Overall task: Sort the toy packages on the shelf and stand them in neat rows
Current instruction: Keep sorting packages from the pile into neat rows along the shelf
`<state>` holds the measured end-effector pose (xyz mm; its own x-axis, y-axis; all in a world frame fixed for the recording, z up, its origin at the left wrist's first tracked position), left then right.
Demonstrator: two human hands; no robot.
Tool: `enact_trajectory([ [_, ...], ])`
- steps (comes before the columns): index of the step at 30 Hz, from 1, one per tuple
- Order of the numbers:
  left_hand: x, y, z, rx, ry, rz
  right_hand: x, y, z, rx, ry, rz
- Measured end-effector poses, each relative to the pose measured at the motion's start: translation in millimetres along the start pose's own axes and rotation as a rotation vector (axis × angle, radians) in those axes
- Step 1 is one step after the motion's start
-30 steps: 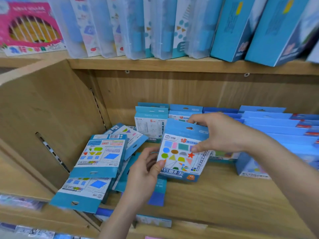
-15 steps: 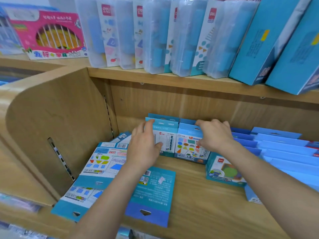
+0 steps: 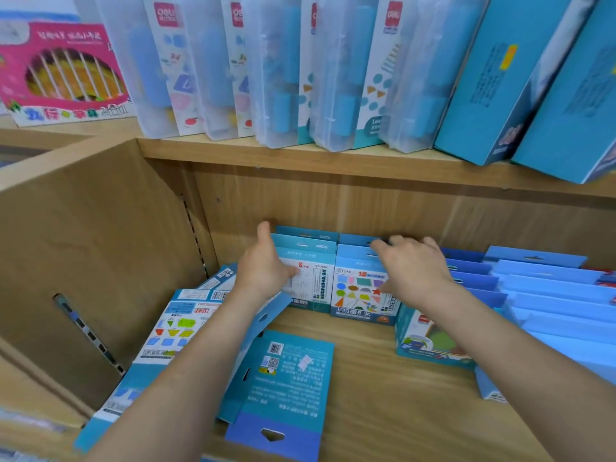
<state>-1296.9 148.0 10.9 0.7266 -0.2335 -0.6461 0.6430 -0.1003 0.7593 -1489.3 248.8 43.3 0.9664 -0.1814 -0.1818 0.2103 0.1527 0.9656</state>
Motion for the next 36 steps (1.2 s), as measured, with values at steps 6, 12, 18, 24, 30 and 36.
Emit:
enact_trajectory([
  [6, -2, -5, 0, -0.035, -0.022, 0.086, 2, -1, 6, 0.012, 0.028, -0.022],
  [12, 2, -11, -2, 0.034, 0.002, -0.003, -2, -2, 0, -0.005, -0.035, 0.016],
  [18, -17, 36, -55, -0.115, -0.169, 0.101, 12, 26, -23, -0.180, -0.034, 0.176],
  [24, 34, 81, -146, -0.200, -0.087, 0.219, 85, 28, -48, -0.168, 0.138, 0.911],
  [30, 95, 87, -190, -0.153, 0.018, 0.293, 158, -1, -68, 0.012, 0.316, 0.979],
  [36, 116, 86, -208, -0.183, 0.055, 0.299, 215, -9, -80, 0.065, 0.526, 0.707],
])
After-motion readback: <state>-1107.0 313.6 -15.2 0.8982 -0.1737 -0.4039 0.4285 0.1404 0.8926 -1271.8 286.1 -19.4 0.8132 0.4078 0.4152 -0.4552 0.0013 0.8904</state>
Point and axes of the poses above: each hand's wrist, its own z-axis towards the middle knuckle, its own y-axis out of the back of the hand, x = y × z, the point moved 9 cm from there along z, towards the middle knuckle, and after that the axes turned 4 degrees about z, right-handed, at the moved point
